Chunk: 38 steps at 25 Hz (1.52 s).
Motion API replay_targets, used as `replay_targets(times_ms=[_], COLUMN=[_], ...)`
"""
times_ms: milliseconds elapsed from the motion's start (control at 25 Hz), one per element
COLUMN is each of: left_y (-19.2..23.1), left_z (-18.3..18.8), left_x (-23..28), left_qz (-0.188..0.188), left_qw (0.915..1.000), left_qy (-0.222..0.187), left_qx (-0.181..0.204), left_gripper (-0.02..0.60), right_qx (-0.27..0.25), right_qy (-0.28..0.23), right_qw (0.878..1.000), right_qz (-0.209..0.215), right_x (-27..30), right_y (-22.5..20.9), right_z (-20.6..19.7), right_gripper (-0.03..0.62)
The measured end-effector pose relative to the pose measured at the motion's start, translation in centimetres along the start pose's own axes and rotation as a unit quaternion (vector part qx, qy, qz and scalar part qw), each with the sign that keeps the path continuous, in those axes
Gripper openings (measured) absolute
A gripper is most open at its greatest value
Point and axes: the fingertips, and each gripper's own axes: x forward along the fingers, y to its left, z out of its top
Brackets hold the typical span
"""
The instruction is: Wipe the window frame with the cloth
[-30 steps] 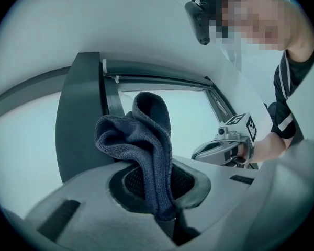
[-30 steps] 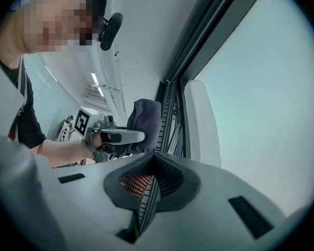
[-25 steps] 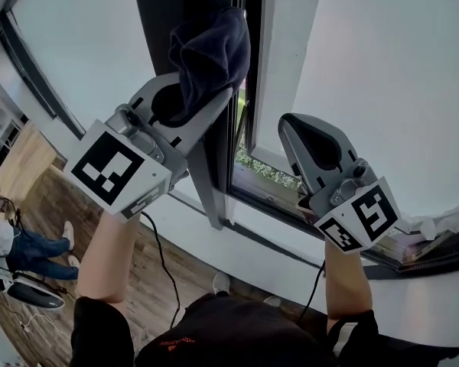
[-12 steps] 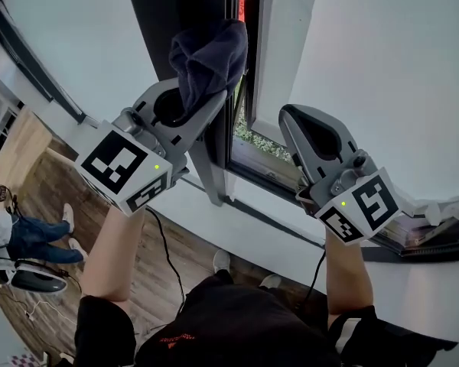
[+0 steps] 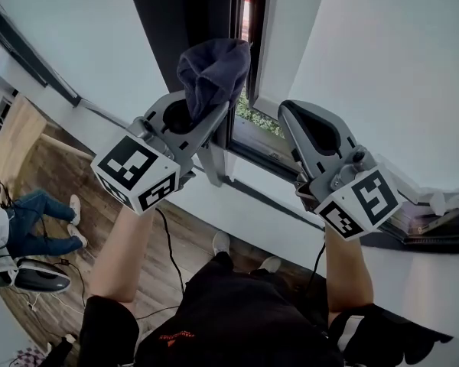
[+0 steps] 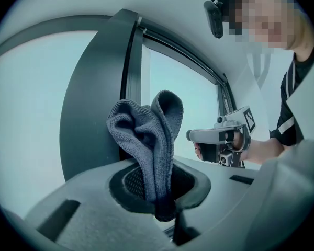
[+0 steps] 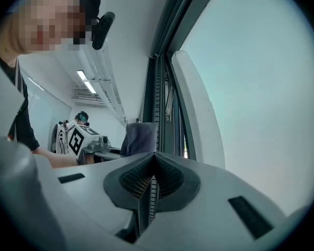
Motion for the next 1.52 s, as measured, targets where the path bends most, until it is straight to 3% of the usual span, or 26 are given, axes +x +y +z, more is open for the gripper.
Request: replay_targets(times_ms=[800, 1520], left_y=[-0.2, 0.1], left_z=[-15.9, -25.4], left_x=[-0.4, -0.8], left_qz=[0.004, -0.001], left_qw=[0.9904, 0.9803], left_qy=[0.042, 0.064], left_qx=[-0.132, -0.187], left_gripper=[0.052, 0.052], right_qx=[0.063, 0.110], right_qy=[0.086, 0.141], right_qw=[0.994, 0.984], right_qz=[-0.007, -0.021], right_x=[0.9, 1.4], right_y=[0.5, 1.5], right_z=[-10.7, -18.4], right_gripper=[0.002, 0.002])
